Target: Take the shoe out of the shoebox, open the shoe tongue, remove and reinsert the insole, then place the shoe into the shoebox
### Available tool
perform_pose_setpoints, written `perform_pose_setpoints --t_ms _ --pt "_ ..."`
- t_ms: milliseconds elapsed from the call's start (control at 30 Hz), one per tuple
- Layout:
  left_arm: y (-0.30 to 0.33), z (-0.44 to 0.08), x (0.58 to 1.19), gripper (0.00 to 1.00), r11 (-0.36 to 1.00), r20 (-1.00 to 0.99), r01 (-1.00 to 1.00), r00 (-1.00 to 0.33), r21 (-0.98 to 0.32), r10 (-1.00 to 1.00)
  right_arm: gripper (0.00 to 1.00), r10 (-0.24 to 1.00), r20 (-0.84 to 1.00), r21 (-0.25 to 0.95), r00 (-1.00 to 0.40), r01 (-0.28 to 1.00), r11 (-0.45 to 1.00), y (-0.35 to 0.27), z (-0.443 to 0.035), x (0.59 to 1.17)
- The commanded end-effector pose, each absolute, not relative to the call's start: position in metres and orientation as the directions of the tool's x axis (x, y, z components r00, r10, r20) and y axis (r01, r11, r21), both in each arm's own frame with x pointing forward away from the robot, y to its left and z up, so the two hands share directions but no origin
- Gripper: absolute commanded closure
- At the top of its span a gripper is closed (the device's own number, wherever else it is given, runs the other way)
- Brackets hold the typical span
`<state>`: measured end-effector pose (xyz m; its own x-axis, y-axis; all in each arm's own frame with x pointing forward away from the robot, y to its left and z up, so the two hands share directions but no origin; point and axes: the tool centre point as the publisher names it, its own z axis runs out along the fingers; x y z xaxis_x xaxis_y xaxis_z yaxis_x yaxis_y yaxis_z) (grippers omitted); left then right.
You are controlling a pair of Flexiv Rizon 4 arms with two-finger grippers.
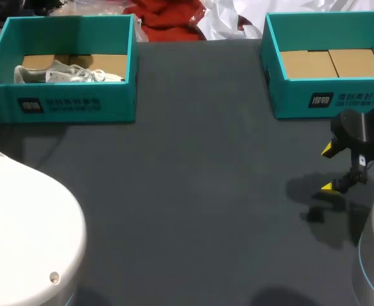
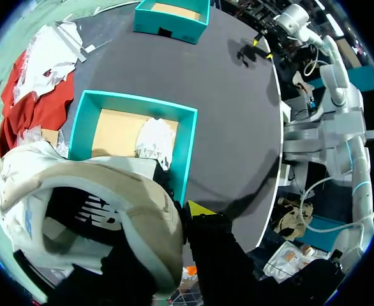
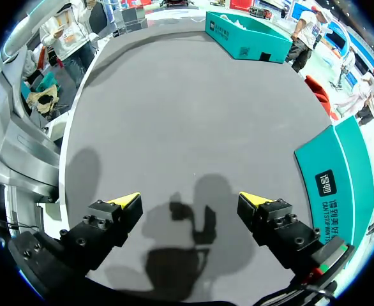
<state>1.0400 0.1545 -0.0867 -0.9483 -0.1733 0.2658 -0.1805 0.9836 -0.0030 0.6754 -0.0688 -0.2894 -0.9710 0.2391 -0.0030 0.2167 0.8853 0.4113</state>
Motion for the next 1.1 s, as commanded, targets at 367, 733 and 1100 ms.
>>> perform_pose_setpoints --t_ms 367,733,1100 --pt "0.214 -0.099 1.074 1.0 0.998 0.238 -0.052 -0.97 -0.04 -0.041 0.0 0.24 -0.006 0.411 -0.971 0.216 0.886 -0.069 -0.29 0.674" --pt "0.246 -0.115 1.091 1.0 0.897 0.204 0.438 -0.874 -0.061 0.441 0.0 0.24 -0.006 0.411 -0.971 0.216 0.886 -0.069 -0.29 0.674" --pt "0.254 -0.117 1.091 1.0 0.854 0.192 0.519 -0.834 -0.039 0.517 0.0 0.24 -0.006 0.411 -0.971 0.216 0.886 -0.069 -0.29 0.674"
